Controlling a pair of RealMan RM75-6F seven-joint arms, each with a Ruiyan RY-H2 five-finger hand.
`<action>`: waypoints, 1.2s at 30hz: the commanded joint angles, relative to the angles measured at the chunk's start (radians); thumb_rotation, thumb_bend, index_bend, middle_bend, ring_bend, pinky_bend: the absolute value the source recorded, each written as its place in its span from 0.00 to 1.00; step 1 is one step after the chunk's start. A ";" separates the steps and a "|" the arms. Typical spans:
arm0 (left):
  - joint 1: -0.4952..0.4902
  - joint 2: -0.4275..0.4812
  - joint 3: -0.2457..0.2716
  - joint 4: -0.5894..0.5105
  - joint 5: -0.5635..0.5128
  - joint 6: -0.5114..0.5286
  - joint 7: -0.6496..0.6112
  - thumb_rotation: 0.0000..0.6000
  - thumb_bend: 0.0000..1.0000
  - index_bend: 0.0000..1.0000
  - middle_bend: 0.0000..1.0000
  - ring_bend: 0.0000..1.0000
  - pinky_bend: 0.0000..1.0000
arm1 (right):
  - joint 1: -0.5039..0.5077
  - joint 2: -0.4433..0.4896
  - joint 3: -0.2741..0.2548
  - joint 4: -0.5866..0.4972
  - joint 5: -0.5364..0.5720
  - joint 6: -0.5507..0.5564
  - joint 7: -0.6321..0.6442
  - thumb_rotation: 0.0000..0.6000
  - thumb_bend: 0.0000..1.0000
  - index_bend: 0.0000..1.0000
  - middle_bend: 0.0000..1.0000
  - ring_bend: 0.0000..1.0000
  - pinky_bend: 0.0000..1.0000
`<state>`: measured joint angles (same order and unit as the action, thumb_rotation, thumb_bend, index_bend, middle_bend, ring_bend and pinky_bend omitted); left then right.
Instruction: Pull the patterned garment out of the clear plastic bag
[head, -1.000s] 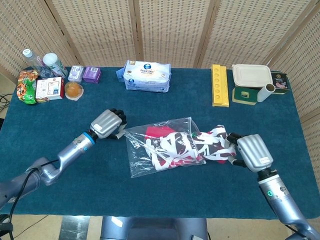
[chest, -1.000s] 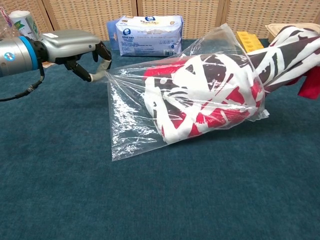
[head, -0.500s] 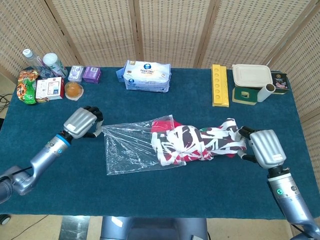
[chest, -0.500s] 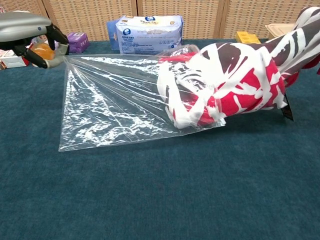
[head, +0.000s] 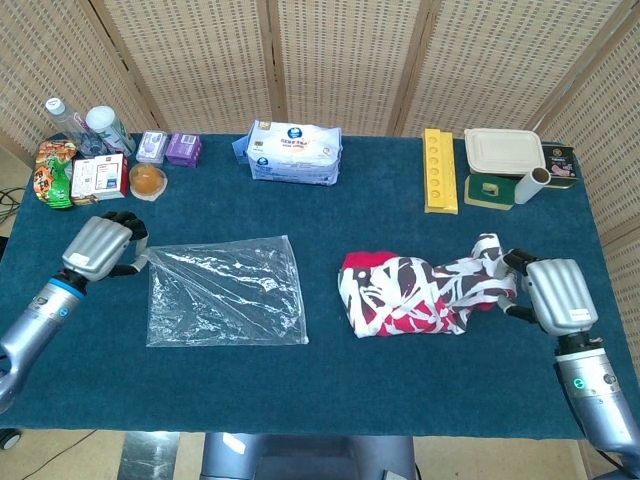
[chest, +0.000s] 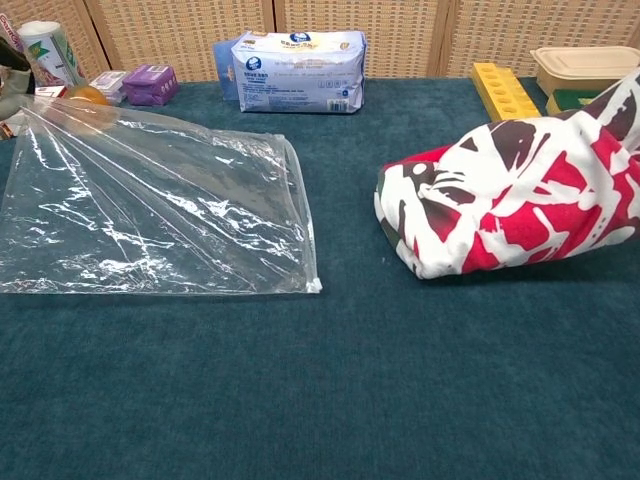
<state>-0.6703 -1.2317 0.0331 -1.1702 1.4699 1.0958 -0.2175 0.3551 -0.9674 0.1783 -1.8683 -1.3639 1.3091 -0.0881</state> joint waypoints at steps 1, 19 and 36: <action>0.012 0.011 0.000 -0.008 -0.010 -0.017 -0.005 1.00 0.39 0.62 0.46 0.30 0.35 | -0.007 0.001 -0.010 0.001 -0.003 -0.004 0.001 1.00 0.48 0.65 0.51 0.68 0.70; 0.084 0.137 -0.036 -0.218 -0.122 -0.053 0.038 0.67 0.01 0.00 0.04 0.00 0.08 | -0.050 0.024 -0.054 0.046 -0.016 0.000 -0.041 1.00 0.14 0.07 0.14 0.22 0.25; 0.287 0.195 -0.022 -0.378 -0.201 0.126 0.098 0.64 0.03 0.00 0.04 0.00 0.08 | -0.134 0.030 -0.110 0.100 -0.070 0.069 -0.021 1.00 0.11 0.07 0.13 0.20 0.21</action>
<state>-0.4131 -1.0430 0.0037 -1.5203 1.2664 1.1910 -0.1160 0.2293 -0.9316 0.0713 -1.7762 -1.4253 1.3674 -0.1166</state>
